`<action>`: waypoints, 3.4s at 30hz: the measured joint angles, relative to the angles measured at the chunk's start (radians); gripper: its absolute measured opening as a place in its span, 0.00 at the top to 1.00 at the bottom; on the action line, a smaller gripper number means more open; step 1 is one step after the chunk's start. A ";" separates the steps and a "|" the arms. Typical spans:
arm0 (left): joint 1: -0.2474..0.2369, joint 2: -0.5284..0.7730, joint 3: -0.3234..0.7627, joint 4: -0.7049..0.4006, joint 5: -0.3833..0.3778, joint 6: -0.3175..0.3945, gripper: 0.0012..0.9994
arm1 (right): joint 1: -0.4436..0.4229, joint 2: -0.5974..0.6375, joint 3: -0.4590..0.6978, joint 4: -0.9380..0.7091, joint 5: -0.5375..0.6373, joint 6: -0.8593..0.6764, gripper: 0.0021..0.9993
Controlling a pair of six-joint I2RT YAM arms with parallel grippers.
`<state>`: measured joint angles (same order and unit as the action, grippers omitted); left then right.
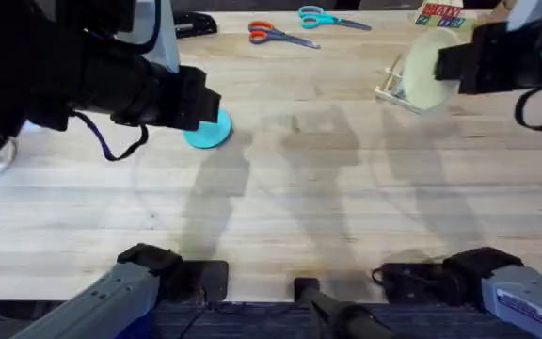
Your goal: Pick up the plates from the table one by one and place each into a slot on the dish rack.
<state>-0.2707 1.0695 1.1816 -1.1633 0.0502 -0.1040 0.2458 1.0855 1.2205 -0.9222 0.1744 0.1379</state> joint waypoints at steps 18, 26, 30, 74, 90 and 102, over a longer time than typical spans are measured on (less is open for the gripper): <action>0.000 0.000 0.000 -0.004 -0.003 0.002 0.01 | 0.000 0.000 0.000 0.001 0.135 0.072 0.97; 0.000 0.000 0.000 -0.004 -0.003 0.003 0.01 | 0.000 0.000 0.000 0.001 0.137 0.073 0.97; 0.000 0.000 0.000 -0.004 -0.003 0.003 0.01 | 0.000 0.000 0.000 0.001 0.140 0.101 0.97; 0.000 0.000 0.000 -0.005 -0.003 0.003 0.01 | -0.104 0.054 0.001 -0.015 0.150 0.499 0.97; 0.000 0.000 0.000 -0.005 -0.003 0.003 0.01 | -0.151 0.138 0.001 0.003 0.151 0.517 0.97; 0.000 0.000 0.000 -0.005 -0.003 0.003 0.01 | -0.157 0.224 0.104 -0.025 0.150 0.509 0.97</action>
<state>-0.2707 1.0695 1.1816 -1.1679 0.0474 -0.1013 0.0883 1.3092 1.3244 -0.9467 0.3248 0.6468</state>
